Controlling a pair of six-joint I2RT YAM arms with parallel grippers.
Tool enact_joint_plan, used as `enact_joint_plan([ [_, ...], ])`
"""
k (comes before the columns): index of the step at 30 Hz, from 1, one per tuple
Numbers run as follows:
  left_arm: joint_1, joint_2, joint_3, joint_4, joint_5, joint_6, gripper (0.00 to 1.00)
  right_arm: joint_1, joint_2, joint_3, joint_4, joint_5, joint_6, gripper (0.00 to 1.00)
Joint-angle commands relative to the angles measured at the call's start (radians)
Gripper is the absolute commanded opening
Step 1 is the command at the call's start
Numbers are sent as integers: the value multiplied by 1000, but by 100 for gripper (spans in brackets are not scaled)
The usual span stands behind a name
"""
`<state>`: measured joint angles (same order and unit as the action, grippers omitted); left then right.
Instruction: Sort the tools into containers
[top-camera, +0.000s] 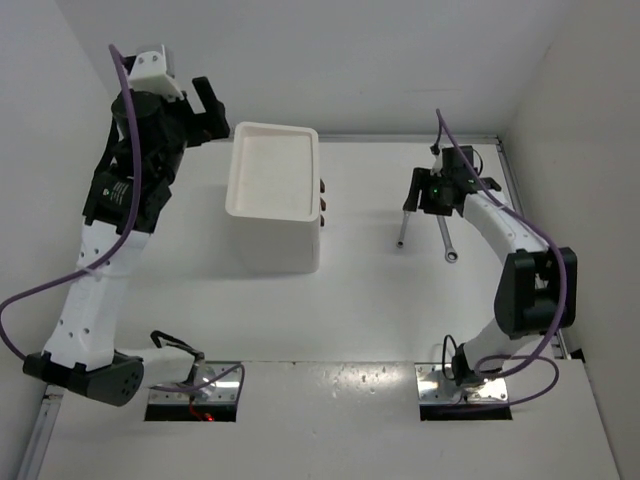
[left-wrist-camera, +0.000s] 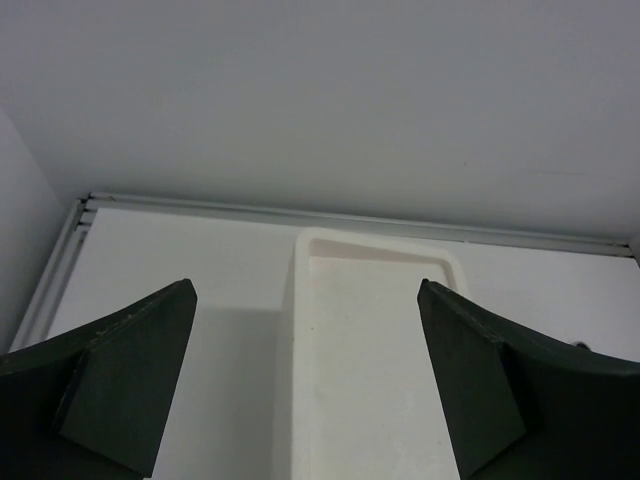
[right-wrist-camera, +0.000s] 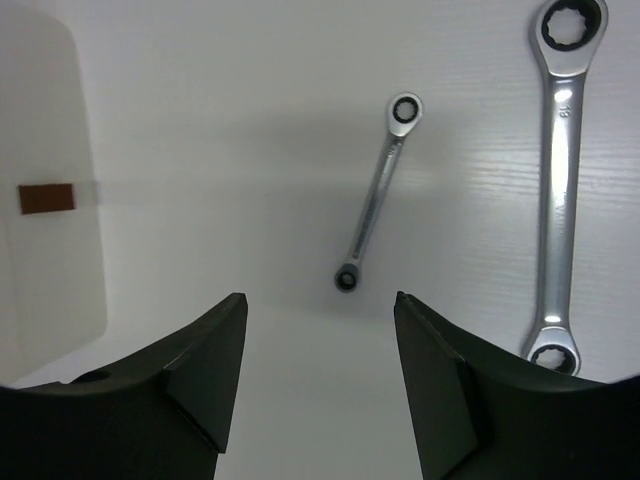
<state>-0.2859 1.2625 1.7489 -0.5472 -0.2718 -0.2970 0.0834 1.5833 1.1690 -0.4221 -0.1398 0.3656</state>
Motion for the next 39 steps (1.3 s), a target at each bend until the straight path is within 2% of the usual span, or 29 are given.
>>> enact_joint_plan([
  [1, 8, -17, -69, -49, -61, 44, 99, -25, 55, 61, -69, 101, -51, 61],
  [5, 43, -72, -172, -62, -81, 64, 99, -48, 156, 219, -180, 150, -255, 61],
  [9, 53, -83, -255, -51, -81, 64, 99, -103, 289, 369, -375, 170, -359, 61],
  [11, 53, -83, -275, -51, -81, 64, 99, -126, 317, 403, -403, 184, -404, 61],
  [14, 62, -74, -295, -51, -61, 55, 99, -137, 382, 432, -434, 193, -415, 61],
  [19, 94, -45, -295, -51, -4, 55, 99, -186, 517, 546, -542, 161, -424, 55],
  [30, 157, -5, -345, -42, 77, 36, 99, -208, 636, 607, -590, 141, -444, 54],
  [39, 191, 4, -354, -42, 112, 36, 99, -208, 615, 517, -518, 151, -415, 54],
])
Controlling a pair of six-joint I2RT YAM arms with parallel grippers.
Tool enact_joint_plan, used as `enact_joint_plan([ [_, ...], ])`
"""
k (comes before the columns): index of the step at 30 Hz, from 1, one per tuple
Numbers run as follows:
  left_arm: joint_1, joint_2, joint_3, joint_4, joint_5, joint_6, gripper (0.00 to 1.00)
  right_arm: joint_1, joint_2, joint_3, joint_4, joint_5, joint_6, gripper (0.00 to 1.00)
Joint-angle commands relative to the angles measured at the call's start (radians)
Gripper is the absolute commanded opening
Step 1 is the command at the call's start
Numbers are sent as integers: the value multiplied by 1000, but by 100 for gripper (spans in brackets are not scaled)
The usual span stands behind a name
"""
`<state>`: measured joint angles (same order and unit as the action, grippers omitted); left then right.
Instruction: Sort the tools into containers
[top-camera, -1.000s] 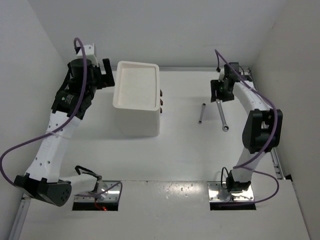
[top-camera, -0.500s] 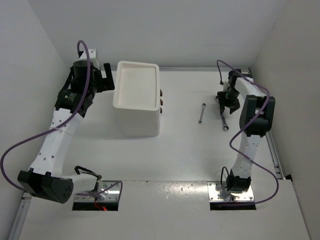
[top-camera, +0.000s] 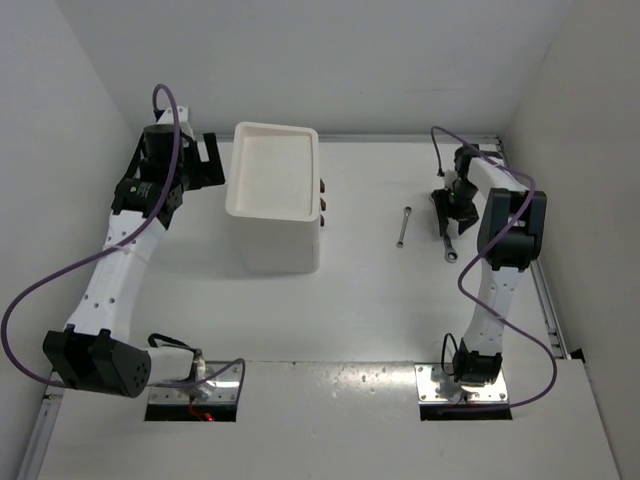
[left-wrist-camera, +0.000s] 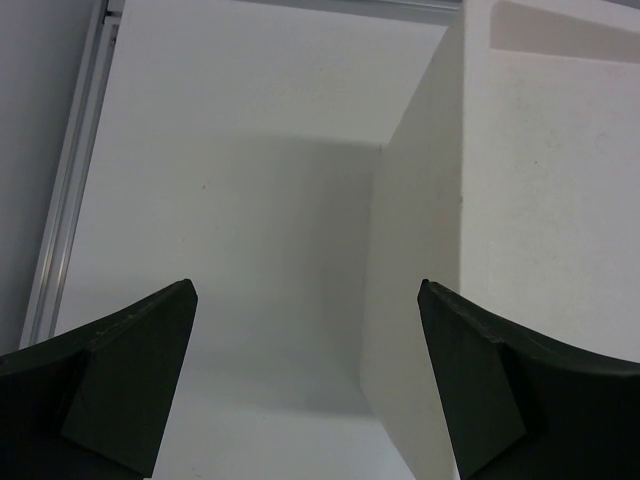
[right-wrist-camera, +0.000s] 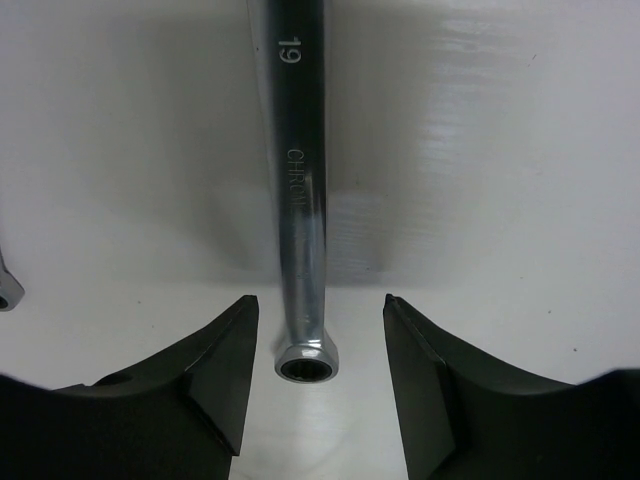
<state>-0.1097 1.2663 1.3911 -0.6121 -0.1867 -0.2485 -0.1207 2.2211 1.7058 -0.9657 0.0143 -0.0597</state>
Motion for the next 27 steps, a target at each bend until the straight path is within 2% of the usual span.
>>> enact_joint_plan([
  [1, 15, 1, 3, 23, 36, -12, 99, -4, -23, -20, 25, -4, 20, 54],
  [6, 36, 1, 3, 23, 56, -12, 99, 6, -1, -20, 47, -4, 20, 53],
  [7, 36, 1, 3, 23, 56, -12, 99, 6, 8, -20, 47, -4, 20, 49],
  [10, 45, 1, -6, 23, 56, -12, 99, 6, 17, -20, 67, 6, 29, 45],
  [19, 54, 1, -15, 23, 75, -12, 99, 6, 17, -43, 156, -13, 40, 45],
  [26, 64, 10, -15, 23, 84, -12, 99, 6, 66, -17, 160, -13, 40, 45],
  [27, 73, 10, -15, 23, 84, -12, 99, 6, 66, -6, 160, -13, 40, 42],
])
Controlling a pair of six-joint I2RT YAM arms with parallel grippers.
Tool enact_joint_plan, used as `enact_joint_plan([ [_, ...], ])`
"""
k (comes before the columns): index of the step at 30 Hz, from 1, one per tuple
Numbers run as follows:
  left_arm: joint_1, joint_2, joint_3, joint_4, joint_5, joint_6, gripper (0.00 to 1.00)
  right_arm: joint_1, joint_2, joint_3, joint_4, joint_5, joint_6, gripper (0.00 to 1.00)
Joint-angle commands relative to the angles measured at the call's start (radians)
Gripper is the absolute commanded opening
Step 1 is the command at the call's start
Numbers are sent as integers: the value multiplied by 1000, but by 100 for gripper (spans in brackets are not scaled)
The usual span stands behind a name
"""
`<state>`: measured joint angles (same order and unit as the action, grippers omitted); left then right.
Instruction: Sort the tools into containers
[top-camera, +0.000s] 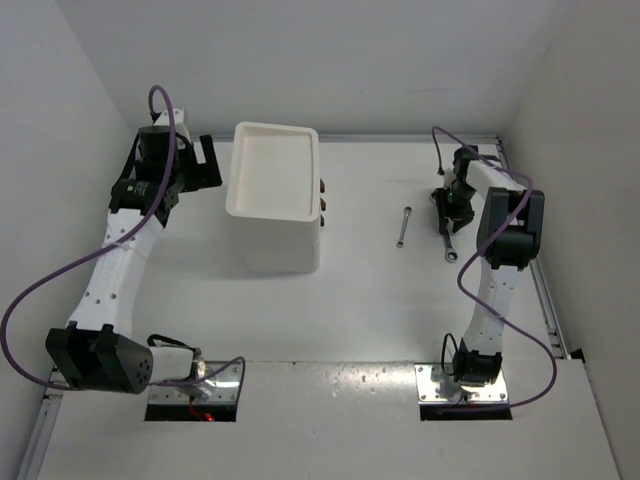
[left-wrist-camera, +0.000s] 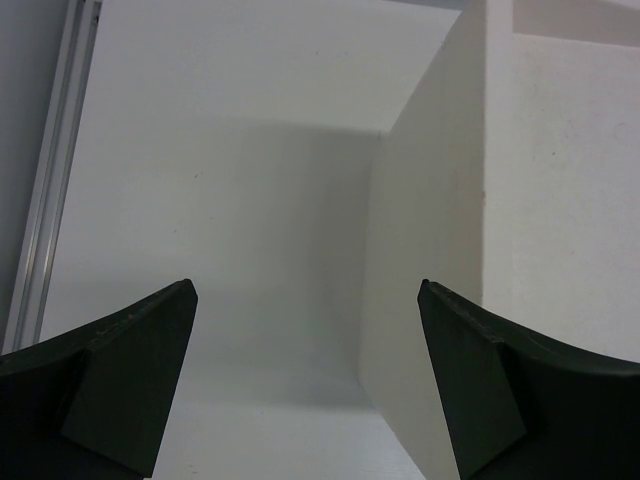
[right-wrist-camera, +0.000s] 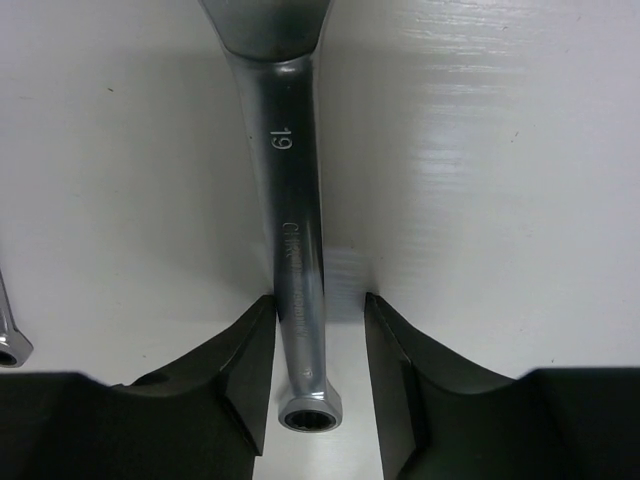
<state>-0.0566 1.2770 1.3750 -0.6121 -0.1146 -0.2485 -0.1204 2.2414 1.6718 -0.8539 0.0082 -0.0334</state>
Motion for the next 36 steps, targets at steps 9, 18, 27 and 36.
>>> enact_joint_plan([
  [9, 29, -1, -8, 23, 21, -12, 99, 15, 69, 39, 53, -16, 13, 20],
  [18, 29, -2, -19, 23, 12, -12, 99, 15, -26, 49, -2, -118, 13, 0],
  [27, 29, -21, -30, 23, 21, -31, 99, 15, -296, 107, -160, -397, -7, 0],
  [36, 29, -21, -21, 23, 30, -31, 99, 80, -398, 296, -191, -718, 56, 0],
])
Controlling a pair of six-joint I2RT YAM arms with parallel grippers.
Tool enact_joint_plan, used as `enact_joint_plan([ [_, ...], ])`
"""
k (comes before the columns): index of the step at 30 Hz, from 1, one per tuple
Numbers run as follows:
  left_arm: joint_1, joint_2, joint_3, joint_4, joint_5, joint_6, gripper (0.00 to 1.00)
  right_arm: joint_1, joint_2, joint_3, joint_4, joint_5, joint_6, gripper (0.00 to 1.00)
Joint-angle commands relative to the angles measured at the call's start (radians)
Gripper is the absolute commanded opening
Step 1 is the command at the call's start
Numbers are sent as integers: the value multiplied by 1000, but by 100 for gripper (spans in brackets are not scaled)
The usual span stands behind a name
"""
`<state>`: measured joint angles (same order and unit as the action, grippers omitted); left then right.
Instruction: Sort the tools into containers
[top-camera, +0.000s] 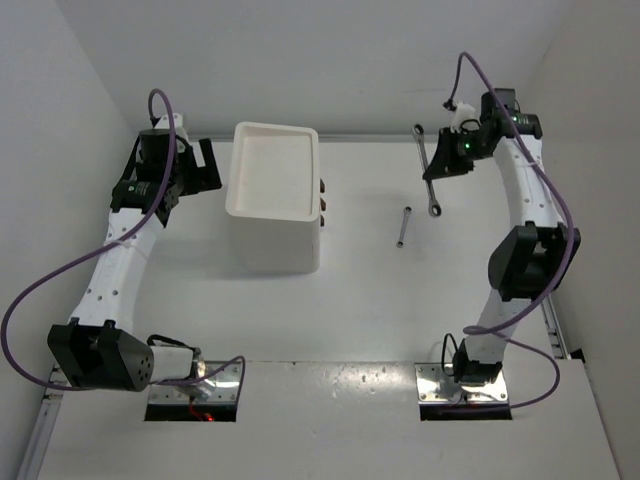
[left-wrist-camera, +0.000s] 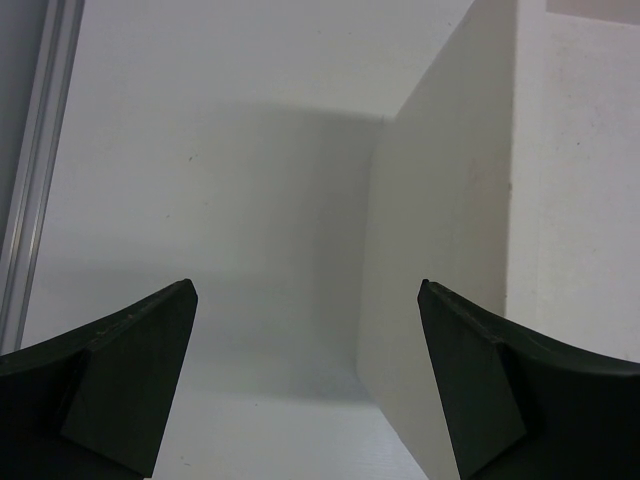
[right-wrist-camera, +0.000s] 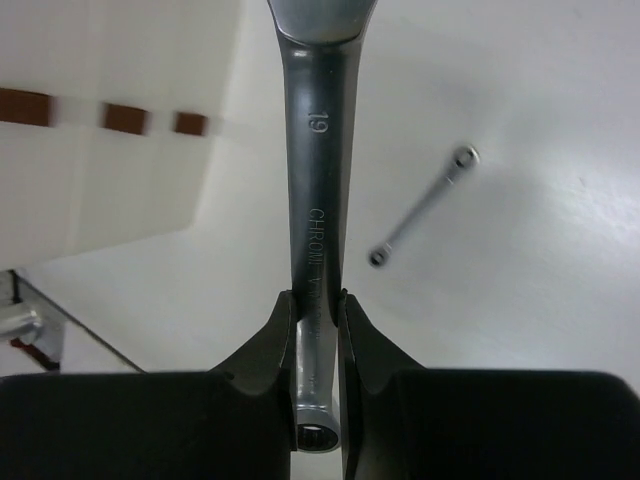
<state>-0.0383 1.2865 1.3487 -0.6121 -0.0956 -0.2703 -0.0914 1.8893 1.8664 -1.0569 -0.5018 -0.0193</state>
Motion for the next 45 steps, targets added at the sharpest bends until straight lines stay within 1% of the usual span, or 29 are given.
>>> enact_joint_plan([
  [1, 11, -30, 6, 23, 11, 0, 99, 70, -45, 129, 21, -231, 59, 0],
  [3, 11, -30, 6, 23, 11, 0, 99, 136, -35, 189, 67, -276, 96, 0],
  [5, 11, -39, 6, 23, 2, 0, 99, 189, -15, 249, 77, -276, 96, 0],
  [6, 11, -39, 6, 23, 2, 0, 99, 238, -6, 266, 77, -276, 96, 0],
  [9, 11, -39, 6, 23, -16, 0, 99, 310, 19, 307, 167, -322, 160, 0],
  [10, 11, -39, 6, 23, -16, 0, 99, 332, 49, 363, 199, -322, 195, 0],
  [12, 11, -39, 6, 23, -26, 0, 99, 380, 83, 422, 213, -287, 206, 0],
  [13, 11, -39, 6, 23, -26, 0, 99, 421, 93, 433, 260, -271, 240, 0],
  [15, 11, -39, 6, 23, -36, 0, 99, 447, 116, 433, 339, -271, 312, 0],
  [16, 11, -39, 6, 23, -36, 0, 99, 467, 126, 433, 377, -271, 391, 0],
  [17, 11, -39, 6, 23, -45, 0, 99, 467, 148, 433, 441, -271, 425, 0],
  [20, 11, -39, 6, 23, -55, 0, 99, 513, 180, 433, 518, -245, 513, 0],
  [26, 11, -39, -13, 23, -76, 0, 99, 605, 205, 433, 545, -141, 587, 0],
  [27, 11, -39, -23, 23, -76, 0, 99, 616, 205, 433, 535, -106, 587, 0],
  [33, 11, -39, -48, 23, -76, 0, 99, 689, 235, 410, 517, -12, 568, 0],
  [35, 11, -39, -48, 23, -76, 0, 99, 700, 247, 410, 506, 37, 558, 0],
  [45, 11, -49, -77, 41, -85, 9, 99, 700, 292, 372, 450, 155, 532, 0],
])
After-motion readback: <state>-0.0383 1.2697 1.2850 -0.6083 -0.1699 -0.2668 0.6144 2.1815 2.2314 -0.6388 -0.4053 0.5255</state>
